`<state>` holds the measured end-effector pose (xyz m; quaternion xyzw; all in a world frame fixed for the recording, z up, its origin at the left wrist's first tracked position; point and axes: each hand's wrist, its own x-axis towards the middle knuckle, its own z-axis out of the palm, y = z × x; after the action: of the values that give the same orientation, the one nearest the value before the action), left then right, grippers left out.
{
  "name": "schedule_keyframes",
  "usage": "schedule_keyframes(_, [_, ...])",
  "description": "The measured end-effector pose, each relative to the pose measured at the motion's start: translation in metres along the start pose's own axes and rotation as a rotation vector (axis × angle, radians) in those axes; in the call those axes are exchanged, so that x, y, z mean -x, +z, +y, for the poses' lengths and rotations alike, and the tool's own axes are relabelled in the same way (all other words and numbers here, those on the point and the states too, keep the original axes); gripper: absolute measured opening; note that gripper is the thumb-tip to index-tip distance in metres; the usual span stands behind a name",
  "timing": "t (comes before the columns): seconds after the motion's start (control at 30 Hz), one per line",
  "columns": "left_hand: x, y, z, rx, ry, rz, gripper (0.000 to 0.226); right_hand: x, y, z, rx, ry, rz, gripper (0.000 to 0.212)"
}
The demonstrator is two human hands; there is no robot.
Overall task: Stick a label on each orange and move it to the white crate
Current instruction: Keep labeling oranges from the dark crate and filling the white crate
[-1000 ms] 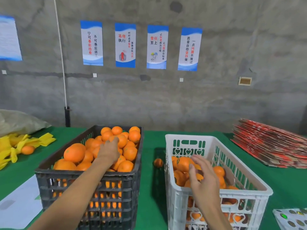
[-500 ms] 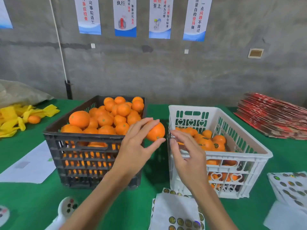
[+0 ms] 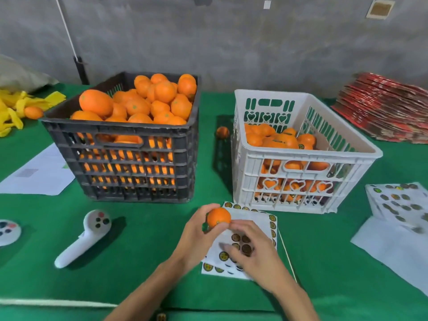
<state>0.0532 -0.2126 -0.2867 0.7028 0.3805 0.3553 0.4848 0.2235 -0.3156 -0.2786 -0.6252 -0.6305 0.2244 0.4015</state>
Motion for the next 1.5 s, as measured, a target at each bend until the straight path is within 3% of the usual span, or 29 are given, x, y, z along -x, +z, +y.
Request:
schedule_keyframes(0.1, [-0.001, -0.001, -0.008, 0.086, -0.047, 0.035, 0.039, 0.008, 0.003, 0.006, 0.12, -0.014, -0.116, 0.043])
schedule_keyframes(0.2, [0.0, 0.001, -0.011, 0.167, -0.059, 0.065, 0.041, 0.008, 0.006, 0.008, 0.213, -0.046, -0.131, 0.036])
schedule_keyframes(0.4, [0.003, 0.002, -0.012, 0.205, -0.061, 0.101, 0.042, 0.007, 0.01, 0.007, 0.115, 0.013, -0.117, 0.024])
schedule_keyframes(0.57, [0.009, 0.002, -0.008, 0.145, -0.036, 0.076, 0.037, -0.001, 0.007, 0.007, 0.116, 0.074, -0.151, 0.043])
schedule_keyframes(1.07, [0.014, 0.004, -0.009, 0.125, -0.013, 0.019, 0.043, 0.008, 0.015, 0.003, 0.301, -0.092, 0.006, 0.019])
schedule_keyframes(1.3, [0.013, 0.005, -0.01, 0.139, -0.011, 0.013, 0.042, 0.004, 0.011, -0.003, 0.168, 0.073, -0.048, 0.013])
schedule_keyframes(1.5, [0.014, 0.005, -0.009, 0.151, -0.026, 0.013, 0.04, -0.008, 0.004, -0.013, 0.246, 0.082, -0.158, 0.018])
